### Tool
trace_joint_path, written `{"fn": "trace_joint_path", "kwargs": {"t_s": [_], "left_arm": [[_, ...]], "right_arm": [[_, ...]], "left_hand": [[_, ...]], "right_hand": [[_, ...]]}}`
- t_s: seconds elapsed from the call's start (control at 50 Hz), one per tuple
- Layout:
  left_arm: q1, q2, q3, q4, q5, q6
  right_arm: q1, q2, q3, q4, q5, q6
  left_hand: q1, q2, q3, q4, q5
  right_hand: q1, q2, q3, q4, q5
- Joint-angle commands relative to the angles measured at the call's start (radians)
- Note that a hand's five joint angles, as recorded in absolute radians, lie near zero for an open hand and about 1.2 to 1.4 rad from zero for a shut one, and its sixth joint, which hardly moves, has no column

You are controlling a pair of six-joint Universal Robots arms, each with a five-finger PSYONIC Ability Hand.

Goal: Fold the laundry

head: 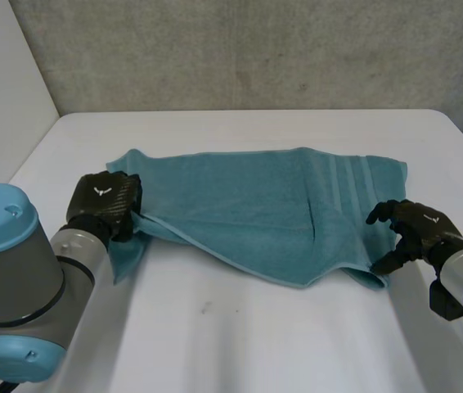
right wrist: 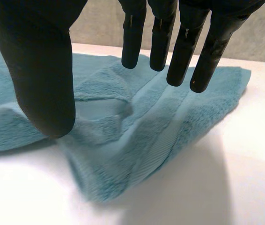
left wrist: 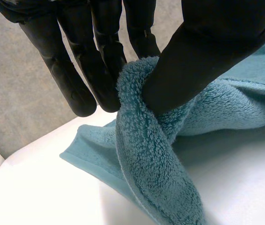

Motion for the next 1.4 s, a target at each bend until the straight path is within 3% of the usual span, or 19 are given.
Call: {"fn": "trace_joint_path", "kwargs": {"t_s": [0.02,0.18,0.36,0.48,0.52,0.54,0.56,0.76,0.92,0.96,0.98,1.02,1.06,1.14,1.18,1.3,1.4], "left_arm": [[0.009,-0.004,0.009,0.003,0.0,0.0],[0.008,-0.006,0.008,0.003,0.0,0.0],[0.008,0.002,0.006,0.001,0.0,0.0],[0.008,0.003,0.005,0.001,0.0,0.0],[0.008,0.003,0.005,0.001,0.0,0.0],[0.008,0.003,0.005,0.001,0.0,0.0],[0.006,0.003,0.003,0.001,0.0,0.0],[0.001,0.031,0.008,-0.006,0.0,0.002],[0.008,0.215,0.011,-0.051,0.002,0.003],[0.011,0.288,0.024,-0.075,0.005,0.003],[0.011,0.288,0.025,-0.075,0.005,0.003],[0.015,0.313,0.035,-0.124,0.031,0.006],[0.015,0.312,0.037,-0.156,0.06,0.011],[0.021,0.299,0.029,-0.206,0.118,0.044],[0.021,0.217,0.017,-0.212,0.14,0.081],[0.028,0.043,0.037,-0.209,0.137,0.13],[0.044,-0.132,0.138,-0.178,0.143,0.185]], "right_arm": [[0.0,-0.063,0.069,0.05,-0.063,0.002],[0.012,-0.035,0.077,0.005,-0.085,-0.001],[0.014,0.148,0.001,-0.072,-0.043,-0.065],[0.002,0.168,-0.029,-0.096,0.043,-0.094],[0.002,0.169,-0.032,-0.107,0.058,-0.094],[0.002,0.169,-0.032,-0.107,0.058,-0.094],[0.0,0.16,-0.025,-0.118,0.056,-0.093],[-0.015,-0.112,-0.035,-0.136,0.046,-0.082],[-0.027,-0.231,-0.224,0.171,-0.082,-0.139],[-0.069,-0.251,-0.317,0.351,-0.153,-0.267],[-0.069,-0.251,-0.318,0.352,-0.154,-0.268],[-0.099,-0.239,-0.388,0.543,-0.201,-0.438],[-0.098,-0.231,-0.409,0.632,-0.213,-0.53],[-0.095,-0.176,-0.442,0.757,-0.206,-0.694],[-0.092,-0.077,-0.468,0.806,-0.174,-0.78],[-0.007,0.045,-0.483,0.806,-0.097,-0.798],[0.074,0.203,-0.578,0.745,0.027,-0.818]], "left_hand": [[0.223,0.179,0.179,0.179,0.21],[0.223,0.179,0.179,0.179,0.21],[0.223,0.179,0.179,0.179,0.21],[0.223,0.179,0.179,0.179,0.21],[0.223,0.179,0.179,0.179,0.21],[0.223,0.179,0.179,0.179,0.21],[0.223,0.179,0.179,0.179,0.21],[0.223,0.179,0.179,0.179,0.21],[0.223,0.179,0.179,0.179,0.21],[0.223,0.179,0.179,0.179,0.21],[0.223,0.179,0.179,0.179,0.21],[0.223,0.179,0.179,0.179,0.21],[0.223,0.179,0.179,0.179,0.21],[0.223,0.179,0.179,0.179,0.21],[0.223,0.179,0.179,0.179,0.21],[0.223,0.179,0.179,0.179,0.21],[0.223,0.179,0.179,0.179,0.21]], "right_hand": [[0.068,0.009,0.011,0.014,0.017],[0.083,0.024,0.026,0.029,0.032],[0.206,0.147,0.149,0.152,0.155],[0.444,0.385,0.387,0.39,0.393],[0.817,0.759,0.761,0.764,0.766],[0.82,0.761,0.763,0.766,0.768],[0.949,0.891,0.893,0.896,0.898],[0.951,0.892,0.894,0.897,0.9],[0.951,0.892,0.894,0.897,0.9],[0.951,0.892,0.894,0.897,0.9],[0.951,0.892,0.894,0.897,0.9],[0.951,0.892,0.894,0.897,0.9],[0.951,0.892,0.894,0.897,0.9],[0.951,0.892,0.894,0.897,0.9],[0.951,0.892,0.894,0.897,0.9],[0.951,0.892,0.894,0.897,0.9],[0.951,0.892,0.894,0.897,0.9]]}}
